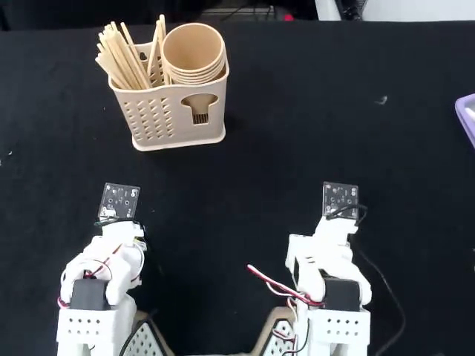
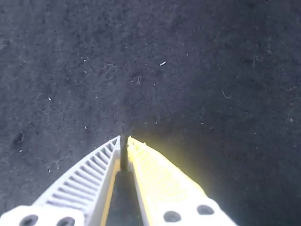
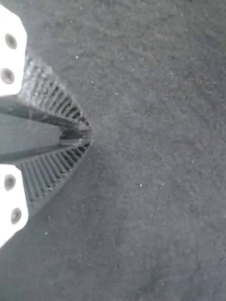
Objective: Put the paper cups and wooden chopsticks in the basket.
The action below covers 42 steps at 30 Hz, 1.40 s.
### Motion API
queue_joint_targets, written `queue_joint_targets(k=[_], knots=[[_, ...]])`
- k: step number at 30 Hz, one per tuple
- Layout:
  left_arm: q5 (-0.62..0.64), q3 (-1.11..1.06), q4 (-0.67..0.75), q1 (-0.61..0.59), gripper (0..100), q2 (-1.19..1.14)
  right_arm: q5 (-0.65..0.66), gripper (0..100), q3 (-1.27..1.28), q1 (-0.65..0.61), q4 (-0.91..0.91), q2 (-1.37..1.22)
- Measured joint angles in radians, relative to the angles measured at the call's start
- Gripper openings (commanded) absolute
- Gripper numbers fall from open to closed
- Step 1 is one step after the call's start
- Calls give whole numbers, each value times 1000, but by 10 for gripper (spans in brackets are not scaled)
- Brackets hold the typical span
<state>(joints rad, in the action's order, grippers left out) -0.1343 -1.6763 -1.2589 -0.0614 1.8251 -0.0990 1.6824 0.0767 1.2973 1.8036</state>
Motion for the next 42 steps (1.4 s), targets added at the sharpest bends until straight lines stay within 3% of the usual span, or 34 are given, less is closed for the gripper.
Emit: queue_joint_targets(k=[14, 18, 42], knots=[[0, 0, 0, 0, 31, 0, 0, 12, 0, -2, 0, 0], [0, 0, 0, 0, 31, 0, 0, 12, 0, -66, 0, 0], [0, 0, 0, 0, 31, 0, 0, 12, 0, -6, 0, 0]])
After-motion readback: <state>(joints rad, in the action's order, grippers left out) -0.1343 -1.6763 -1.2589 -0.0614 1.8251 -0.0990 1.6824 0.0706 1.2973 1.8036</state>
